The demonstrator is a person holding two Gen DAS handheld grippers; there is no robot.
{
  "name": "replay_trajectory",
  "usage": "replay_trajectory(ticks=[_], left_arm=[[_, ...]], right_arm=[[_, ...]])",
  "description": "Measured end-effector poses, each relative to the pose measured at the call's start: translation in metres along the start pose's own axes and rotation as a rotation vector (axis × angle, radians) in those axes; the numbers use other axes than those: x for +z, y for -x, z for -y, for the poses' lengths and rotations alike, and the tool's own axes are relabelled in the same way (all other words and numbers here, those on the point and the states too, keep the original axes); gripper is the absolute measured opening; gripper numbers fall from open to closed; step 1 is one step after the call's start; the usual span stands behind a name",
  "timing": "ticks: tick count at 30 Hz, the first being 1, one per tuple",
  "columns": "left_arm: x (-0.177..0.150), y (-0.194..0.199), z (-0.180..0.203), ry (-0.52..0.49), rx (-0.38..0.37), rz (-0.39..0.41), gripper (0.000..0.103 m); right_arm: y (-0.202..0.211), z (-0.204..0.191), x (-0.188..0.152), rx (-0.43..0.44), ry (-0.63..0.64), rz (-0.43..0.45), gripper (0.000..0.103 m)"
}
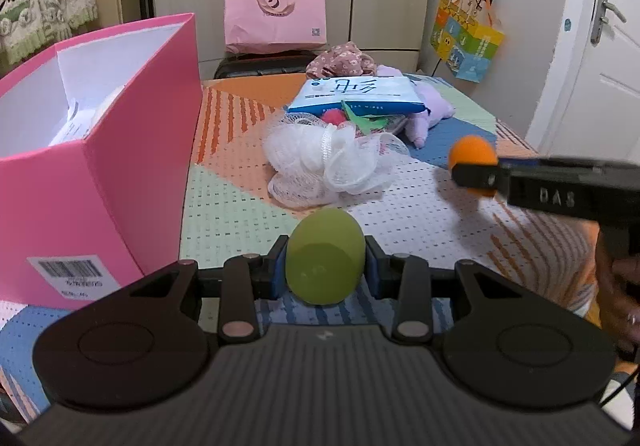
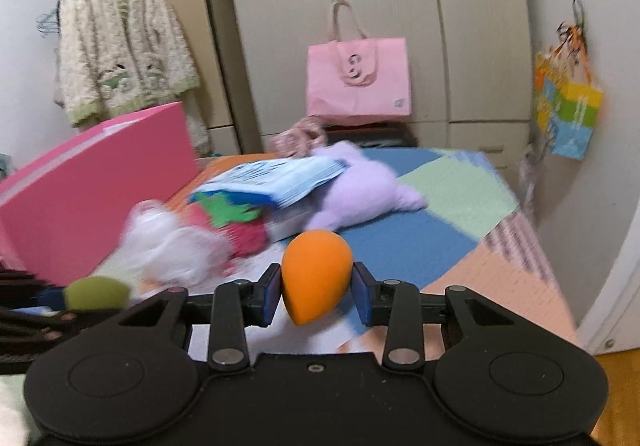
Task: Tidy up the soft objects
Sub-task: 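Carry both sponges over the pink box with the left and right grippers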
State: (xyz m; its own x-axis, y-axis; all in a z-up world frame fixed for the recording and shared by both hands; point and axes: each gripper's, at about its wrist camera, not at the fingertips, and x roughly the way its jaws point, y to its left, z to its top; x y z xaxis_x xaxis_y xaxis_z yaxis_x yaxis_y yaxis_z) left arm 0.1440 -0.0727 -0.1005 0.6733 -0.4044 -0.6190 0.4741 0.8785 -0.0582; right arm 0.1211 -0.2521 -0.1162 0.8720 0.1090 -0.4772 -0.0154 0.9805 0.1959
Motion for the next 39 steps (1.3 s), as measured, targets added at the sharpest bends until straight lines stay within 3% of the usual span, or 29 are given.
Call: replay_trajectory(ticks=[9, 16, 25, 39], left_arm=[[-0.004, 0.024, -0.006, 0.037, -0.029, -0.016, 0.037], [-0.01, 0.046, -0.019, 0.088, -0.043, -0.047, 0.037], [-0.016, 0.074, -0.043, 0.131, -0.07, -0.074, 0.037], [0.015, 0.136, -0.08, 0.064, -0.011, 0.043, 0.037]], right_arm=[[0.021, -0.034, -0.014, 0.136, -0.002, -0.045, 0.042], [0.035, -0.055, -0.011, 0.237, 0.006, -0.118, 0.042], [0.058, -0.085, 0.0, 0.366, 0.049, -0.144, 0.042], [0.057, -0.131, 0.038, 0.53, 0.13, -0.161, 0.043]])
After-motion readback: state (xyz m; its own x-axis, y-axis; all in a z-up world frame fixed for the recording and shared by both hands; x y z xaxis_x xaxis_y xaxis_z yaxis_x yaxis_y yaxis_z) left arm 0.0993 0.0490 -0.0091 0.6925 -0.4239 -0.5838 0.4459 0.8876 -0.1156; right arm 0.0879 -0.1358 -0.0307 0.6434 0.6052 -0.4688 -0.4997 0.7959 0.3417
